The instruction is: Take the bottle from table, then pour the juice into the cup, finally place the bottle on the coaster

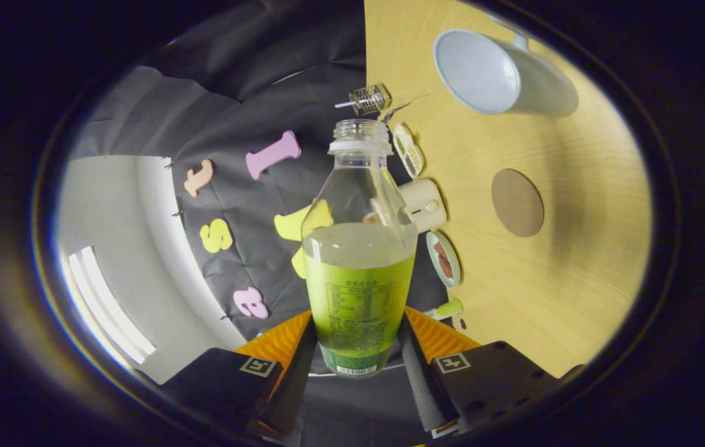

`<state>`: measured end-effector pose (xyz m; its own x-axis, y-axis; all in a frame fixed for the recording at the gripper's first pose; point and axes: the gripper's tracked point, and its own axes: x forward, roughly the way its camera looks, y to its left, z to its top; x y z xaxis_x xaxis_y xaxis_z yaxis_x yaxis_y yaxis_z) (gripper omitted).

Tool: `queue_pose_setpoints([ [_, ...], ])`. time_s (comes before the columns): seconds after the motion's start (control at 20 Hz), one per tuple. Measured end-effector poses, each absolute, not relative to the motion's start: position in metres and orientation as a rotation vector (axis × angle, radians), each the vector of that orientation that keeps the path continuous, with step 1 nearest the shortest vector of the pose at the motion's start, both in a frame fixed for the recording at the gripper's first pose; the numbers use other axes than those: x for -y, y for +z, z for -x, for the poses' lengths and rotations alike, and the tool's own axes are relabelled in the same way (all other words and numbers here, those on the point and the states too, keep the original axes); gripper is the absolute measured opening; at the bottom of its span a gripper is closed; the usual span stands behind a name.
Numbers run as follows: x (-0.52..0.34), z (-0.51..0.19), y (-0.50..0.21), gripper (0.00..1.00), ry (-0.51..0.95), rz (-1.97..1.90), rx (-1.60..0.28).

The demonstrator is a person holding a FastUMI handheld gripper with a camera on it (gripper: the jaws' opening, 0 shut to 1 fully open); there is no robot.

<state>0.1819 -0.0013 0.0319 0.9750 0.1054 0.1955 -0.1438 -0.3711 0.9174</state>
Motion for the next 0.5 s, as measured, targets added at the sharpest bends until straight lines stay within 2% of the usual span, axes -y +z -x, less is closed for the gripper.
queue_pose_setpoints([
  [0.5,0.008,-0.181,0.045,0.77,0.274,-1.978,0.052],
])
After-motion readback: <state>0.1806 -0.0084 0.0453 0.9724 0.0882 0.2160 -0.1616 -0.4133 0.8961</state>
